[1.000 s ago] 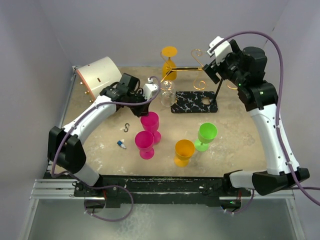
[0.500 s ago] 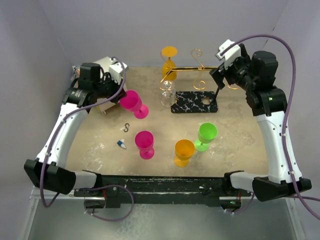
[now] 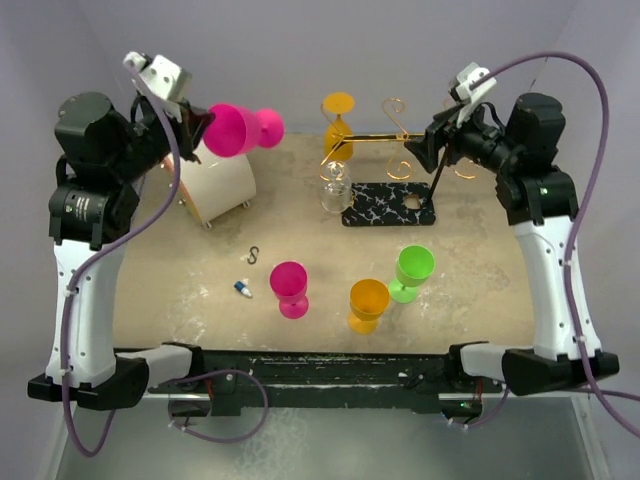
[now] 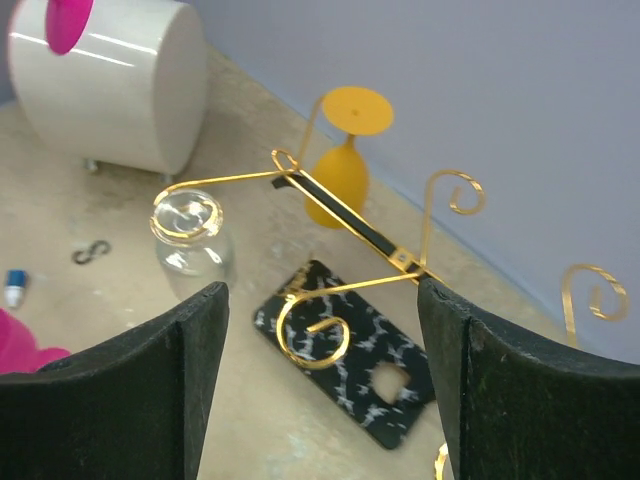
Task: Place the wine glass upside down on the wine glass rack
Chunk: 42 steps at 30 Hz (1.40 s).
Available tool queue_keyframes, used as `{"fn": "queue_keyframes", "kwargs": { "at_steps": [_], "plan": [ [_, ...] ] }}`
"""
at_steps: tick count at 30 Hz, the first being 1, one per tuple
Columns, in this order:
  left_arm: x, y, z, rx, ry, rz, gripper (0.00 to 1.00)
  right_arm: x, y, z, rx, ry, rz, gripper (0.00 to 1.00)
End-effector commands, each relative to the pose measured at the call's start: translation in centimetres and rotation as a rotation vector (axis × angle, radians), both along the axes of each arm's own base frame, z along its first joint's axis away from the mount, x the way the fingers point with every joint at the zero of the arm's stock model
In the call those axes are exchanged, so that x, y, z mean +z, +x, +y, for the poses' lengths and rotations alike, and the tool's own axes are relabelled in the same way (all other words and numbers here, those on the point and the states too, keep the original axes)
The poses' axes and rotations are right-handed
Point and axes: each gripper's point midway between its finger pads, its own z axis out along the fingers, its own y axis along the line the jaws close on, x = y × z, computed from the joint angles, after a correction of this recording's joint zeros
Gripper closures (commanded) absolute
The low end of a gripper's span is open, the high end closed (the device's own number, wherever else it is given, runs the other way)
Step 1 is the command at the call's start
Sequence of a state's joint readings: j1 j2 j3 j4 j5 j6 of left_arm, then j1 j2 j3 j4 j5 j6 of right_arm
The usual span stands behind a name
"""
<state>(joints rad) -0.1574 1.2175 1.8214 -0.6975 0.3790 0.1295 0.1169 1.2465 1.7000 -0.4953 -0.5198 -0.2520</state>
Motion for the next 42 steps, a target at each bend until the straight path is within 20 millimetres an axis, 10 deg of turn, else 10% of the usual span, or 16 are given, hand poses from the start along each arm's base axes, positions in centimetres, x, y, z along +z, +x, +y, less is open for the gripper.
{"fn": "queue_keyframes", "kwargs": {
  "at_steps": [1,16,31,42],
  "plan": [
    [6.3,0.9,-1.8,-0.073,-0.169,-0.125,1.0,2.6,0.3,3.7,0.173,0.199,0.046,0.23],
    [7.0,4.1,-7.7,-0.374,-0.376,-0.003,1.0,1.2,1.7,13.7,0.415,0.468,0.283,0.29],
    [6.0,3.7,-9.1,-0.406,-0.326,-0.016,1.0,1.8,3.0,14.9,0.415,0.618,0.384,0.55],
    [5.5,2.3,-9.2,-0.411,-0.302,-0.032,1.0,0.8,4.0,13.5,0.259,0.64,0.398,1.0]
  ]
}}
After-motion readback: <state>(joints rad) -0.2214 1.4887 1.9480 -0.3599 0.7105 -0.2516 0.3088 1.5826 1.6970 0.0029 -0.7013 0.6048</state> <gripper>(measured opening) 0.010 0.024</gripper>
